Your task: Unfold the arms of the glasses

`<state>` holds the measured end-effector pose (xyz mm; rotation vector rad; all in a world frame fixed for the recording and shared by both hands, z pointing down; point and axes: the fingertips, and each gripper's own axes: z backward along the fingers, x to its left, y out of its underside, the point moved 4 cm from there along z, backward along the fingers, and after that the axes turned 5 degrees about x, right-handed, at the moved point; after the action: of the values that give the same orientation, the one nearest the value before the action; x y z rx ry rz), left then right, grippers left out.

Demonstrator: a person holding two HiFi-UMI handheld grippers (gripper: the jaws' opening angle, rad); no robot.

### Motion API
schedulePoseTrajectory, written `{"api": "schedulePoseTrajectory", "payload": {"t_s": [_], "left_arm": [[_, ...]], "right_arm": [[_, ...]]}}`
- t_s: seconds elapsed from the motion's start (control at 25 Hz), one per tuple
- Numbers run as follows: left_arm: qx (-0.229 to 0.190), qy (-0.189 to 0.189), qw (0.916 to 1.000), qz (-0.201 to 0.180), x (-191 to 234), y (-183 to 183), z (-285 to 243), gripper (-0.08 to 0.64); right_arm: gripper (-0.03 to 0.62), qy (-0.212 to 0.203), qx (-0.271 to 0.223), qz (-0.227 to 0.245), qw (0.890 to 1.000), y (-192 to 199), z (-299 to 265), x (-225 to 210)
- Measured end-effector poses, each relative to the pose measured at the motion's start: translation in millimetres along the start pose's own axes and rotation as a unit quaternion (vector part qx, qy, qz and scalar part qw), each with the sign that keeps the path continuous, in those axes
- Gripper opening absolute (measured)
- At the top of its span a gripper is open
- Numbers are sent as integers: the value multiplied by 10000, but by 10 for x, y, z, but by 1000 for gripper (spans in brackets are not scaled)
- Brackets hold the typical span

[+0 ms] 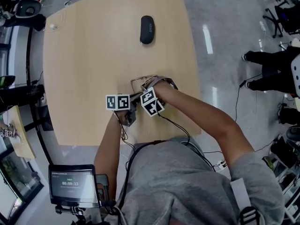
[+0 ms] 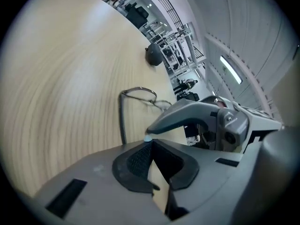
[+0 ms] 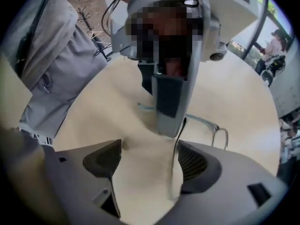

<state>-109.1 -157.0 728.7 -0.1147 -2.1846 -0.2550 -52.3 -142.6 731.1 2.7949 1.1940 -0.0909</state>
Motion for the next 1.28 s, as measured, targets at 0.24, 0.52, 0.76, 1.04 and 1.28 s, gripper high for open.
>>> {"api": "schedulePoseTrajectory", "payload": {"t_s": [0.24, 0.52, 0.76, 1.04, 1.28], "left_arm": [[-339, 250, 9980, 465, 32, -10, 41, 5], [-368, 95, 9983, 433, 159, 31, 266, 6], [-172, -146, 9991, 369, 246, 59, 233, 5], [-271, -374, 9982, 377, 209, -22, 157, 5], [-374, -537, 9970, 410, 230, -71, 126, 6]], "right_arm": [[379, -257, 240, 649, 9973, 192, 18, 290], [379, -181, 435, 967, 9942, 238, -8, 324], [379, 36, 610, 708, 9956, -34, -14, 246], [379, 131, 966, 1528, 9834, -103, -78, 579], [379, 171, 1390, 2509, 9578, 9, -117, 805]]}}
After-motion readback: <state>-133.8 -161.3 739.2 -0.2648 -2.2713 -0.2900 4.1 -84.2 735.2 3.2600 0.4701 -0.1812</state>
